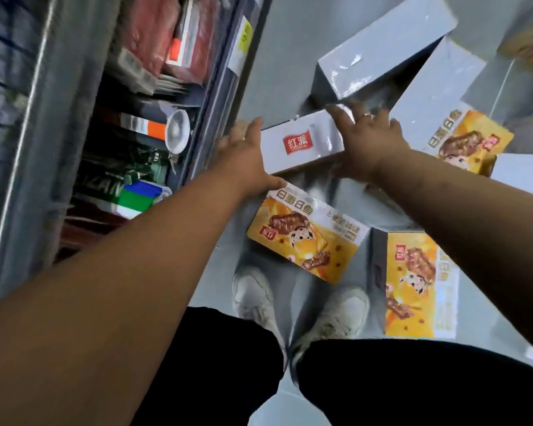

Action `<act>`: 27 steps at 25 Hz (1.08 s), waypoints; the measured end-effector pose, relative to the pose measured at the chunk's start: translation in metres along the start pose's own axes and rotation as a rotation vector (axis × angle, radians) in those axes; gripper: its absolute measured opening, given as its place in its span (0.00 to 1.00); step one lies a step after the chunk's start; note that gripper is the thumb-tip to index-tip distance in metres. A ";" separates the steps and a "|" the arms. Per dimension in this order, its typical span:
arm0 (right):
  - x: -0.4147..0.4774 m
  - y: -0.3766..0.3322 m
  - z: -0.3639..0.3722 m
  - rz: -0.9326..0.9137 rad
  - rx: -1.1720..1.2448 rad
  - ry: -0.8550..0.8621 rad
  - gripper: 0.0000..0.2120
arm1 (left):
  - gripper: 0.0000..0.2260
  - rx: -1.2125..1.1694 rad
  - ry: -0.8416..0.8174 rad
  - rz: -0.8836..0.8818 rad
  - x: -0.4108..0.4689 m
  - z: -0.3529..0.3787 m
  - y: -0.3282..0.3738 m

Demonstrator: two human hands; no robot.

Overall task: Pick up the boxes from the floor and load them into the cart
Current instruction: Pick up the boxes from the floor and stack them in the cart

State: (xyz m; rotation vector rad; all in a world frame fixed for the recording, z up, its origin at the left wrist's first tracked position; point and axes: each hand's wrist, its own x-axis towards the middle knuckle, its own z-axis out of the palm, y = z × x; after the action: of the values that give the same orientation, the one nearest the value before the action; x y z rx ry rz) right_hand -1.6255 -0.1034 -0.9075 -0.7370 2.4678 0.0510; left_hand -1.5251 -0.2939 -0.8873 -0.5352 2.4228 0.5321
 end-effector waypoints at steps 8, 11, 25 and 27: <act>0.067 0.011 0.049 -0.106 -0.012 0.094 0.43 | 0.49 0.295 0.012 0.030 0.070 0.052 0.004; 0.055 0.013 0.037 -0.111 0.020 0.148 0.38 | 0.45 0.316 0.054 0.064 0.060 0.035 0.005; -0.176 0.024 -0.232 0.019 0.088 0.246 0.43 | 0.44 0.354 0.183 0.302 -0.154 -0.199 0.115; -0.227 0.029 -0.287 0.061 0.126 0.229 0.43 | 0.44 0.334 0.187 0.321 -0.201 -0.246 0.147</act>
State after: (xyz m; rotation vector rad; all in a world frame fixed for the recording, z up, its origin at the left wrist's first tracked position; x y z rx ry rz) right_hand -1.6275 -0.0207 -0.5496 -0.6433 2.6809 -0.1739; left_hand -1.5610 -0.2404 -0.5435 -0.0548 2.7197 0.2014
